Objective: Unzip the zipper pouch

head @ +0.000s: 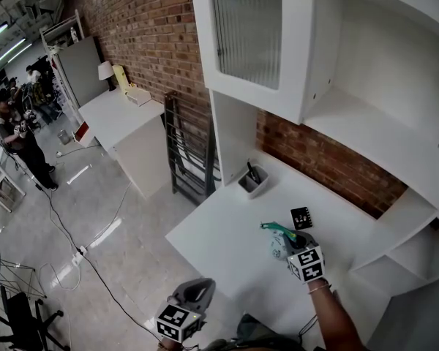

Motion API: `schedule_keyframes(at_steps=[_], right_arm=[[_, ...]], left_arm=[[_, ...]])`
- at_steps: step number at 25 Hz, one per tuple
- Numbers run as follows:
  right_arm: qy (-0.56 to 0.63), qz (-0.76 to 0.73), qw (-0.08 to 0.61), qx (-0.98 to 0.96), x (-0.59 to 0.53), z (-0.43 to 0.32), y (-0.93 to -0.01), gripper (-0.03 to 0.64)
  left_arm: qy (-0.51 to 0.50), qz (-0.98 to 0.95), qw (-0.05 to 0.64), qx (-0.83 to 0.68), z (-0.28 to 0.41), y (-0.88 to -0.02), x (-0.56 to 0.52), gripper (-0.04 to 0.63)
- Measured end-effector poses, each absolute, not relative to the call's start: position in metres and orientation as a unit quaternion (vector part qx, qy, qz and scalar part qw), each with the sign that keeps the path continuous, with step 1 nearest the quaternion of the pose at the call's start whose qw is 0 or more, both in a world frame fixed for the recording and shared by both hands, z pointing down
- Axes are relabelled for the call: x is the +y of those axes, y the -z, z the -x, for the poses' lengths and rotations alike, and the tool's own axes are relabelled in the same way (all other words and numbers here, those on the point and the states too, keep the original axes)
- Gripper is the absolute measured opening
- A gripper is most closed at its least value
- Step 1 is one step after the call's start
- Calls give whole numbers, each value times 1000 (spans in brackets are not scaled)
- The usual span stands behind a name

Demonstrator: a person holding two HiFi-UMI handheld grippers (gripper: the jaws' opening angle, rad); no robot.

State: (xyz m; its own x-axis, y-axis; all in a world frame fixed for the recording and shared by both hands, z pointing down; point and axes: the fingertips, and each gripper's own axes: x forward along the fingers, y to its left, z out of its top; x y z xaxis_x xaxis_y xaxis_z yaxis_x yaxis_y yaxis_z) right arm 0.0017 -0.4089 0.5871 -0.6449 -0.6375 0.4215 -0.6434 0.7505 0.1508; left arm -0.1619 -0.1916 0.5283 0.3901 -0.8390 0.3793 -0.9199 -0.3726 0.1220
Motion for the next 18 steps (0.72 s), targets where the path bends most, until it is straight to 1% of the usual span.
schedule_keyframes(at_steps=[3,5,9,14,16,17,18], right_arm=[[-81,-366,205,-904,-402,-14,-606,6],[-117,-383,211,-892,-400,-27,-623,6],[-155,-404,227,-872,-394,-48,-650,6],[-187,-411,192,-871,-387,-60,-656,8],[-200,-415,181,-869,-385,-63,-656,15],[-209,-415,176,-868,-383,-65,-657,28],[-218,-415,170,-867,-382,-67,-657,56]], left_arm=[[-126,-817,157,-540,162,-527,-192,15],[-124,-817,156,-541,162,-527,-192,15],[-124,-817,157,-541,162,-528,-192,15],[-121,-818,157,-539,160,-530,-193,15],[-122,-820,156,-537,159,-531,-193,15],[-122,-822,156,-535,158,-531,-194,15],[-122,-823,156,-532,156,-532,-194,15]])
